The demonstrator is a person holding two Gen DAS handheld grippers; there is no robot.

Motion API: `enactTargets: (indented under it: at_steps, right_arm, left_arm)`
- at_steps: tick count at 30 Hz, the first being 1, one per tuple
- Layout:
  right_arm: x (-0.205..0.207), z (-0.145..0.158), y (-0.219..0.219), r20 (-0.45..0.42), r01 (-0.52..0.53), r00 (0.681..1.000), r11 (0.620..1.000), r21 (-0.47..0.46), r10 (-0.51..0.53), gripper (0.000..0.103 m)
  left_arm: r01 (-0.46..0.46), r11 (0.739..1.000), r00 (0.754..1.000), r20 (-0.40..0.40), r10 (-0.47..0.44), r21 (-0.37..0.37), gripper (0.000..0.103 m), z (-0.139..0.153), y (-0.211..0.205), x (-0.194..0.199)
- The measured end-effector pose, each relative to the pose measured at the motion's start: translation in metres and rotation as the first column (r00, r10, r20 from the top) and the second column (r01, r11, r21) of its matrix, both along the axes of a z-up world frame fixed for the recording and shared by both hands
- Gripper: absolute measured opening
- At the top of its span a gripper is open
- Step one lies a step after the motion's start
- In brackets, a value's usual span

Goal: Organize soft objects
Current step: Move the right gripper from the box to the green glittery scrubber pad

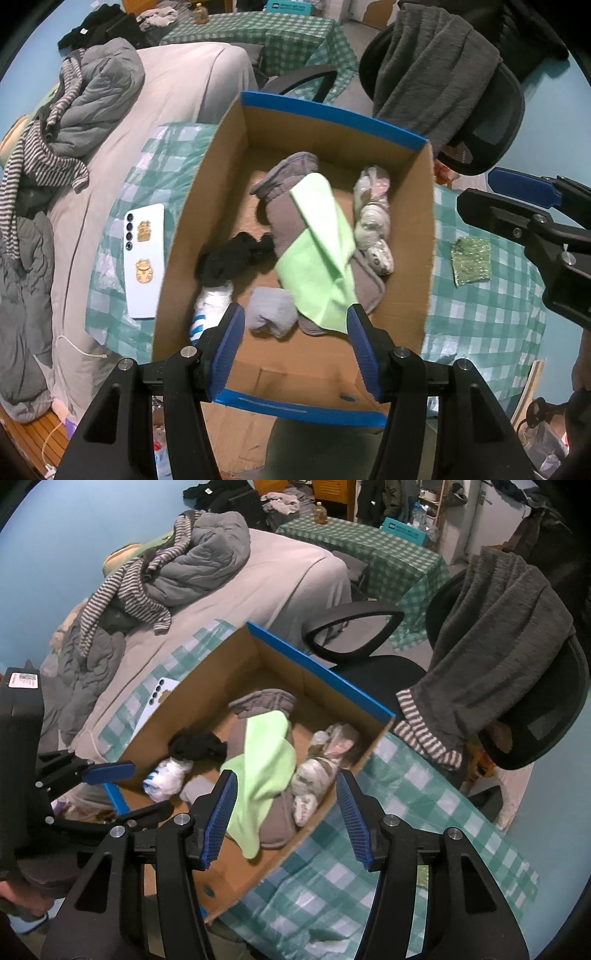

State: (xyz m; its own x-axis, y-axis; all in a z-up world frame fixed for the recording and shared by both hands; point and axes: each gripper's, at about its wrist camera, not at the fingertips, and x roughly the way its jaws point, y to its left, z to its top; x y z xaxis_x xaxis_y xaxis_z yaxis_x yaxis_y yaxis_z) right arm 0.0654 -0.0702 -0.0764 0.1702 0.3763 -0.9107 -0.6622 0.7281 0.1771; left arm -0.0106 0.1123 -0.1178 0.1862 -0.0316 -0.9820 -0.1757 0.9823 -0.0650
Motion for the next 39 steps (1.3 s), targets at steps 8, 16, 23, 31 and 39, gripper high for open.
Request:
enactTargets:
  at_steps: [8,16,23,31,39]
  right_arm:
    - [0.003,0.003,-0.027,0.009,0.026,1.000,1.000,-0.005,-0.025,0.057]
    - [0.005,0.002,-0.054,0.006,0.055,0.998,0.998,-0.013,-0.055,0.057]
    - [0.005,-0.004,-0.078,-0.003,0.080,0.997,0.996,-0.029,-0.080,0.058]
    - [0.007,-0.017,-0.111,-0.025,0.111,0.993,0.992,-0.061,-0.112,0.058]
    - [0.009,-0.039,-0.147,-0.060,0.154,0.985,0.983,-0.095,-0.160,0.059]
  left_arm:
    - [0.028,1.000,1.000,0.007,-0.028,0.004,0.059,0.007,-0.028,0.006]
    - [0.060,0.998,0.998,0.010,-0.060,0.007,0.059,0.011,-0.054,0.009]
    - [0.092,0.996,0.996,0.003,-0.092,0.009,0.060,0.010,-0.080,0.008]
    - [0.128,0.992,0.992,0.000,-0.128,0.001,0.060,0.006,-0.112,0.011]
    - [0.172,0.985,0.985,-0.001,-0.172,0.002,0.067,-0.002,-0.145,0.015]
